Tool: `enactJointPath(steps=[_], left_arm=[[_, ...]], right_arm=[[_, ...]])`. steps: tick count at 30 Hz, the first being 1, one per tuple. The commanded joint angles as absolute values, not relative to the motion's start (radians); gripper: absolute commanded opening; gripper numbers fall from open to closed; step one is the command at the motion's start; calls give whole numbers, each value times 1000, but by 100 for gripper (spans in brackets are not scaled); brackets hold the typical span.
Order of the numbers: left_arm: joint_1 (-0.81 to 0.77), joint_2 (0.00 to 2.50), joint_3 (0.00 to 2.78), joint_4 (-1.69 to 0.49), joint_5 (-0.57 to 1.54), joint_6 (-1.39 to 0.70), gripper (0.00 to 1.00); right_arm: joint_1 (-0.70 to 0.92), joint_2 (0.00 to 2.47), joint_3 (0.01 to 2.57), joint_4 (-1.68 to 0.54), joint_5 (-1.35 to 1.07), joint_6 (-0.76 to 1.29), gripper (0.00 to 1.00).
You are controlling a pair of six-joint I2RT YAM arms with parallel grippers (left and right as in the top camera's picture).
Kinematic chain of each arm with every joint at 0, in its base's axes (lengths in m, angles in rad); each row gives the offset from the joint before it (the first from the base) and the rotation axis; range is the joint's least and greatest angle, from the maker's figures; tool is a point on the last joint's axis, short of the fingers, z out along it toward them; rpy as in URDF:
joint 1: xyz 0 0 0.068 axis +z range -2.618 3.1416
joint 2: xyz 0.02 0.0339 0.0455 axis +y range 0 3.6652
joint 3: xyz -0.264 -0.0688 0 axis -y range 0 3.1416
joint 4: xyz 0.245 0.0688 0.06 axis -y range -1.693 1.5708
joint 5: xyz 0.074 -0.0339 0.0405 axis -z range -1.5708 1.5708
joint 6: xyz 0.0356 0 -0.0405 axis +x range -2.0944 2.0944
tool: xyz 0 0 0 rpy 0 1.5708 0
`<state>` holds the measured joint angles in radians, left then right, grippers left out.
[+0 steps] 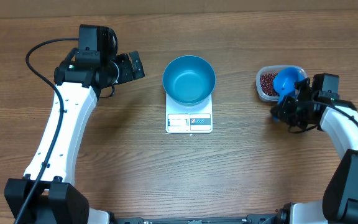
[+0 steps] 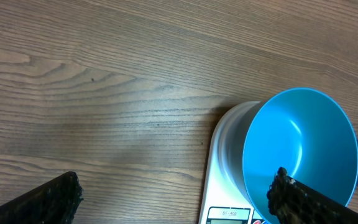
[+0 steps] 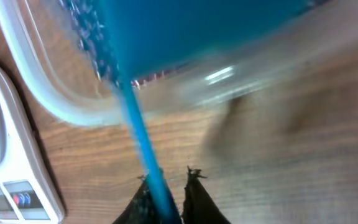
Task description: Scoop item into bowl and weigh 150g on scale
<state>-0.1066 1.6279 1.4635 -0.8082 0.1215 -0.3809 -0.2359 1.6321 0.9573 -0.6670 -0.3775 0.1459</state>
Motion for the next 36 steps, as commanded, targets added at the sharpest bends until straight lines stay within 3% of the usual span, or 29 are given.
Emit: enactJointPath(steps=[1,8,14,29,36], left_arm=[[-105,1615,1481,-807,112,-355,100],[-105,1615,1481,-807,112,-355,99],[-105,1615,1481,-807,112,-355,100],[-105,1615,1481,-807,112,-355,99],[-105,1615,1481,-807,112,-355,100]], right_arm=[[-238,1599,1069,-753,-325,100,7],[-237,1599,1271,-1000,-263,24,4],[-237,1599,1383,-1121,-239,-163,4],[-81,1599,1729,-1390,223,-485,4],[-34,1654,1720,-1486,318,-435,3]])
